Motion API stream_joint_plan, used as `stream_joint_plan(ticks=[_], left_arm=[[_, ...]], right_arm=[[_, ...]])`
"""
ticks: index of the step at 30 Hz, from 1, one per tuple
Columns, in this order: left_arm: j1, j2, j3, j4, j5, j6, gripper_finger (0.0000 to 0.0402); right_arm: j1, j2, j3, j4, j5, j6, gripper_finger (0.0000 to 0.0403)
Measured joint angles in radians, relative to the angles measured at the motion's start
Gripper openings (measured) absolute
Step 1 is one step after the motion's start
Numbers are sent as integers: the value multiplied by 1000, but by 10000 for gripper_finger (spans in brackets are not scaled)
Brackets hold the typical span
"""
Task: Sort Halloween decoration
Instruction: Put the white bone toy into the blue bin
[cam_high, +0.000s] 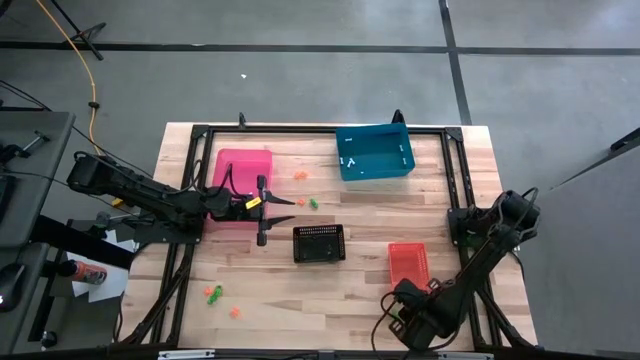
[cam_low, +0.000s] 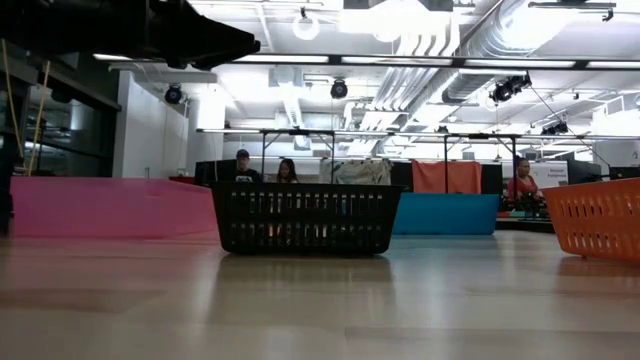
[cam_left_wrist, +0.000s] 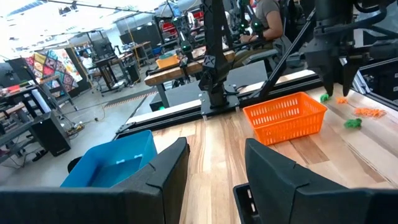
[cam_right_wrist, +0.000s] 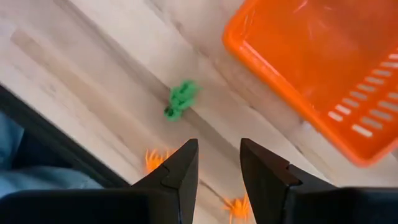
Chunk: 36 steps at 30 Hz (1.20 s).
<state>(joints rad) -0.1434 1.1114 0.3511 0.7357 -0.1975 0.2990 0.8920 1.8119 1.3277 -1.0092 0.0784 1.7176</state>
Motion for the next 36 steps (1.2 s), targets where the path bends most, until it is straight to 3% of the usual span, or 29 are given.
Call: stream_joint_plan(ticks=[10, 13, 25, 36], left_arm=[[0, 0, 0, -7, 0, 0, 144], [0, 0, 0, -7, 0, 0, 144], [0, 0, 0, -7, 0, 0, 144], [0, 0, 0, -21, 0, -1, 144]], right_arm=[[30, 2, 0, -52, -85, -9, 169], [53, 2, 0, -104, -96, 60, 178], [24, 3, -1, -275, -49, 209, 163], [-24, 3, -1, -247, -112, 109, 151]])
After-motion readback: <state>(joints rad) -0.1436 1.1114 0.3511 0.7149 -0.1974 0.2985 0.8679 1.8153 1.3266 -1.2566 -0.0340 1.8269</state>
